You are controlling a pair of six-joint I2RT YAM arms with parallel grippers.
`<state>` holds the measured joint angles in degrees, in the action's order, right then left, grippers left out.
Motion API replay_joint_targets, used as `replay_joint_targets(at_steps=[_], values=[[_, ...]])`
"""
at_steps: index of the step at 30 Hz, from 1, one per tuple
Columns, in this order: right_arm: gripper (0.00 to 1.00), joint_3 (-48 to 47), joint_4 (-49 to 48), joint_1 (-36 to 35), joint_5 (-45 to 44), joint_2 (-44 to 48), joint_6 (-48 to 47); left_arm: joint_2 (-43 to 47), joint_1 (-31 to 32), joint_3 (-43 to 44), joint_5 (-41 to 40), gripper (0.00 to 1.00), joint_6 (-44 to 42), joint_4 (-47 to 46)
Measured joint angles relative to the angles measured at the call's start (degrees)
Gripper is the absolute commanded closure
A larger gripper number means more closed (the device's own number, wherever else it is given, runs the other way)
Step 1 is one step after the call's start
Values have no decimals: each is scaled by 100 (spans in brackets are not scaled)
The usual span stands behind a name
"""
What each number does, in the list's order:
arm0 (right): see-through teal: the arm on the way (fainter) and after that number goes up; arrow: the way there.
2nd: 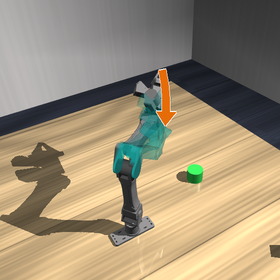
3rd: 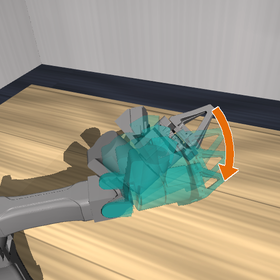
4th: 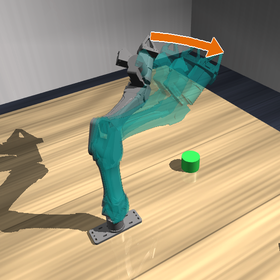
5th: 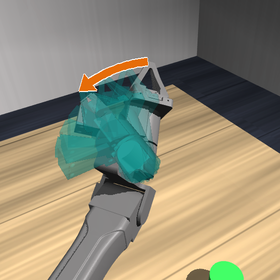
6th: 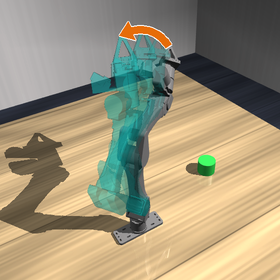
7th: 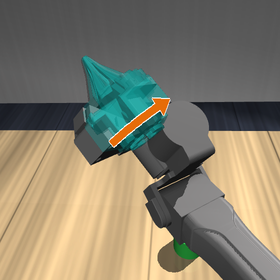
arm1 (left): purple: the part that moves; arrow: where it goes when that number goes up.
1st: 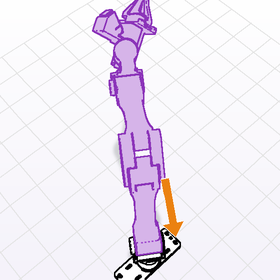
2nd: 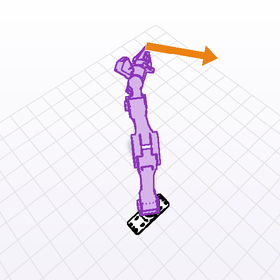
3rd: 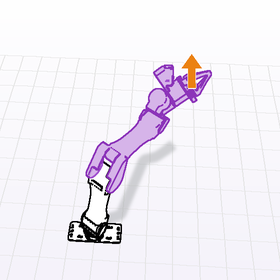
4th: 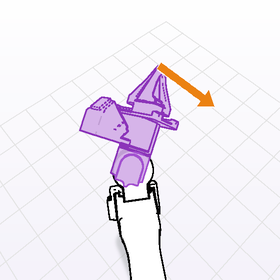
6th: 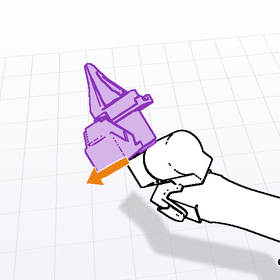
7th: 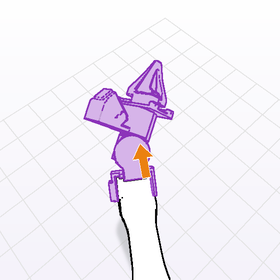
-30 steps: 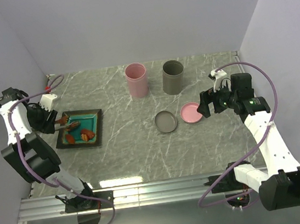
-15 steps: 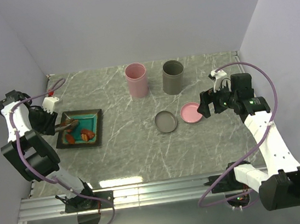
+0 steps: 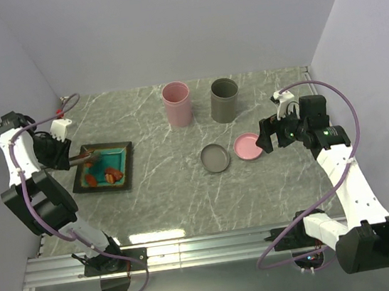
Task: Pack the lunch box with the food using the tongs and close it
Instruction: Pick up the food using the clamp, then place the food into the lunch box
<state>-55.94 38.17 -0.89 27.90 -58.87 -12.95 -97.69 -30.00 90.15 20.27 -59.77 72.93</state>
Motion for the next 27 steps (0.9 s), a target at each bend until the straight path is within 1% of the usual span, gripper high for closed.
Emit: replay_joint_targets(at_steps=[8, 12, 17, 20, 24, 27], values=[[0, 0, 0, 0, -2, 2, 0, 0, 35, 568, 310, 80, 210, 302], [0, 0, 0, 0, 0, 2, 2, 4, 326, 960, 470, 80, 483, 332], [0, -33, 4, 0, -20, 0, 2, 20, 1362, 1510, 737, 80, 1075, 345], [0, -42, 2, 0, -66, 0, 4, 17, 2065, 1947, 990, 80, 1633, 315], [0, -96, 33, 0, -177, -61, 11, -48, 2931, 2691, 1320, 80, 2457, 35], [0, -216, 44, 0, -240, -153, 26, -203, 3536, 3158, 1480, 80, 3032, -400]])
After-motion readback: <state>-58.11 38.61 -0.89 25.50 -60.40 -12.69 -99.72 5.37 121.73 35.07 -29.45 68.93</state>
